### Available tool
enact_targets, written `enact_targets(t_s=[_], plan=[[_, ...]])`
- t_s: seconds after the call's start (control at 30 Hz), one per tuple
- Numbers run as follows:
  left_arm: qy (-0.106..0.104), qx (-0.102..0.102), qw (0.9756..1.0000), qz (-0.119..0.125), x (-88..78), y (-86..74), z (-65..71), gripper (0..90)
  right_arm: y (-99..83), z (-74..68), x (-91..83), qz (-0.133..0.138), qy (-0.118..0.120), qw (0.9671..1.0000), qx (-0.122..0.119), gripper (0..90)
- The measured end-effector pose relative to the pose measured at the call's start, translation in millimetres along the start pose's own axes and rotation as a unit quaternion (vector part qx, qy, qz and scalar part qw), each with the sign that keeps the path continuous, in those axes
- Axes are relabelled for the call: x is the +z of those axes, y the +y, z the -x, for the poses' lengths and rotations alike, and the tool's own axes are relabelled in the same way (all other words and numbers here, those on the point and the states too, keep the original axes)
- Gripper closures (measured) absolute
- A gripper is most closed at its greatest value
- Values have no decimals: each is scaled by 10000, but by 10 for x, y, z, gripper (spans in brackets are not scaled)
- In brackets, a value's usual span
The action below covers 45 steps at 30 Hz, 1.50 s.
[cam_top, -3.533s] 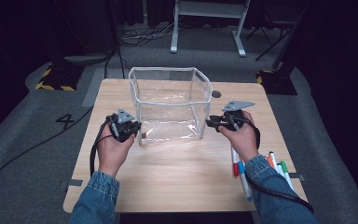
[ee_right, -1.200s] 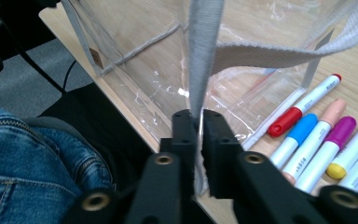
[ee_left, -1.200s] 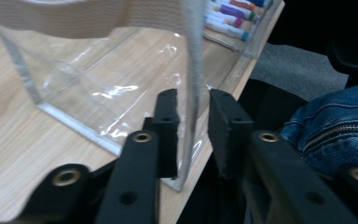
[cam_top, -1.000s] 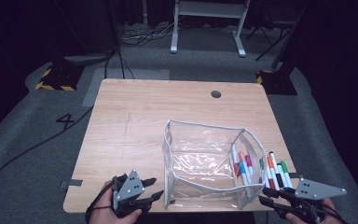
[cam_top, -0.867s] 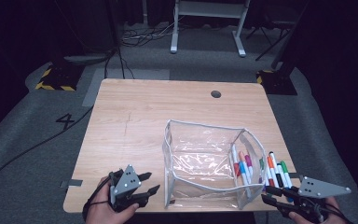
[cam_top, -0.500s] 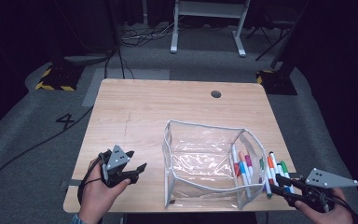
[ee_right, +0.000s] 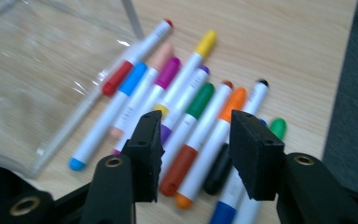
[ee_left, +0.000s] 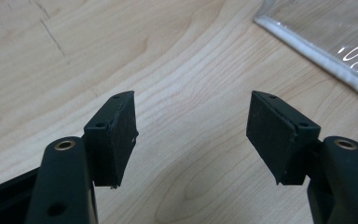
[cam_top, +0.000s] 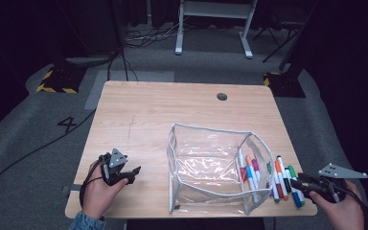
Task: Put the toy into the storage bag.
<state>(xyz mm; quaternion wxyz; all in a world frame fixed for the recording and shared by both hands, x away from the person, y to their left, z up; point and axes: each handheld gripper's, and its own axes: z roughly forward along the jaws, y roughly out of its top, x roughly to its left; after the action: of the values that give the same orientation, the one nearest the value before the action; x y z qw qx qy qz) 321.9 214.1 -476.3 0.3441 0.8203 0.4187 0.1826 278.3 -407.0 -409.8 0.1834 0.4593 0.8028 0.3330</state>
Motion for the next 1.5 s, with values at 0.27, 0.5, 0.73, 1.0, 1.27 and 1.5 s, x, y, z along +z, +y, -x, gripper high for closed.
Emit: enact_targets(t_s=[0.27, 0.5, 0.73, 1.0, 1.27, 1.5], plan=[[39, 4, 9999, -96, 134, -105, -34, 325, -125, 291, 234, -723, -529, 9952, 391, 619], [-46, -59, 9999, -80, 230, -176, -20, 304, -227, 420, 406, -1274, -559, 9869, 813, 660], [-47, -111, 9999, -71, 235, -178, -19, 300, -242, 434, 498, -1550, -690, 9810, 940, 675], [-106, -170, 9998, -71, 243, -178, -19, 286, -245, 455, 583, -1644, -777, 9766, 1152, 765], [-101, -132, 9998, -118, 268, -153, -18, 230, -205, 529, 416, -1233, -731, 9823, 1208, 769], [-111, -115, 9998, -142, 294, -129, -24, 210, -34, 478, 184, -895, -625, 9891, 991, 769]])
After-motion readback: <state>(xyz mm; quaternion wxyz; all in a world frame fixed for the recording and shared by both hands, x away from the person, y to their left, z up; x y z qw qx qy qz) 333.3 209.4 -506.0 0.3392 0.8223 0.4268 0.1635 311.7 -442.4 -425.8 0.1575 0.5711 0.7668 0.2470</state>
